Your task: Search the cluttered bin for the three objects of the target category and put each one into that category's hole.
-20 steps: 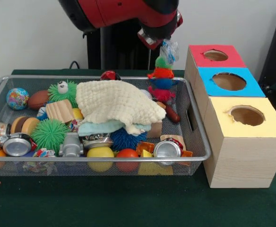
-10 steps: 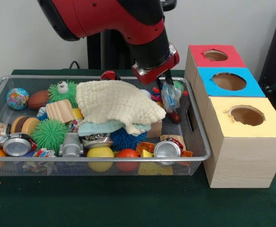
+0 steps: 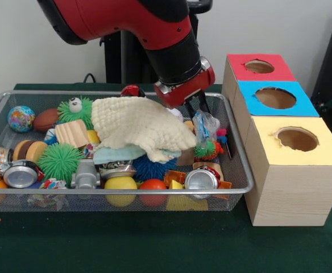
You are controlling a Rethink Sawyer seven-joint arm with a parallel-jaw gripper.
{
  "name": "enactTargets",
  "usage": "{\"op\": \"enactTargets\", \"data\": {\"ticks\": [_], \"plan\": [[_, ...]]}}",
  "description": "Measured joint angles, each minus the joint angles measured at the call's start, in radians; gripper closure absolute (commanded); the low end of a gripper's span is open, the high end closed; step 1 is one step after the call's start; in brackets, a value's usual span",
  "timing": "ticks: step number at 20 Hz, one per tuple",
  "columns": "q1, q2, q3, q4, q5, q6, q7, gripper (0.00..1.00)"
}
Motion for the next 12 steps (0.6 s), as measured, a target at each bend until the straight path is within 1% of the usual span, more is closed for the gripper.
{"op": "enactTargets", "data": {"ticks": [4, 12], "plan": [[0.000, -0.011, 0.017, 0.008, 0.015, 0.000, 0.000, 1.00], [-0.019, -0.032, 0.056, 0.071, 0.025, -0.024, 0.000, 1.00]]}}
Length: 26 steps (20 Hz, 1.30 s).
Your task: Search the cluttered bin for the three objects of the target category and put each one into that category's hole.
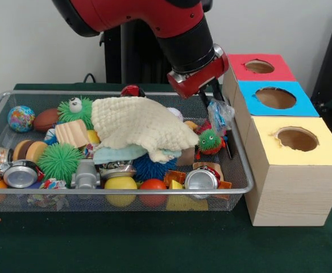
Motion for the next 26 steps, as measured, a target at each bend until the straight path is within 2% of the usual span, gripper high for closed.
{"op": "enactTargets", "data": {"ticks": [5, 12, 17, 26], "plan": [[-0.035, -0.003, 0.051, 0.048, 0.000, -0.003, 0.000, 1.00], [-0.010, -0.003, 0.059, 0.053, 0.010, 0.000, 0.000, 1.00], [0.057, -0.016, 0.032, 0.033, 0.035, 0.045, 0.000, 1.00], [0.168, -0.036, -0.066, -0.022, 0.051, 0.150, 0.001, 1.00]]}}
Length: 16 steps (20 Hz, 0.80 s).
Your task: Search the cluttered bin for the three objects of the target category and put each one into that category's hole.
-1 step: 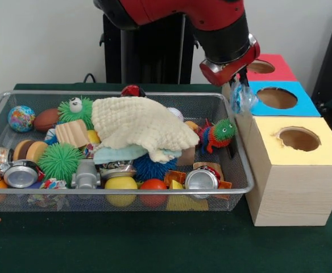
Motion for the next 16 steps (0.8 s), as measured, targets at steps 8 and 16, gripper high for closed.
{"op": "enactTargets", "data": {"ticks": [8, 16], "plan": [[0.107, -0.004, -0.046, -0.027, 0.034, 0.133, 0.000, 1.00], [0.144, -0.032, -0.075, -0.022, 0.034, 0.196, 0.000, 1.00]]}}
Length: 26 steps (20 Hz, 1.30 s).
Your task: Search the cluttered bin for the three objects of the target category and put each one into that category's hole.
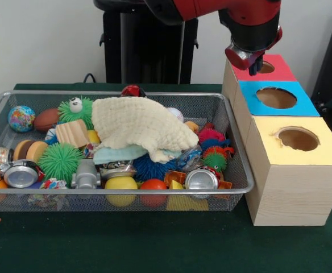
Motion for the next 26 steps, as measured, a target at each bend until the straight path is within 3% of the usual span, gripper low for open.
{"op": "enactTargets", "data": {"ticks": [7, 15, 26], "plan": [[0.015, -0.037, -0.062, -0.005, -0.014, 0.008, 0.001, 1.00], [0.094, -0.012, -0.225, -0.105, -0.170, -0.075, 0.009, 1.00], [0.157, 0.045, -0.362, -0.244, -0.189, -0.203, 0.043, 1.00]]}}
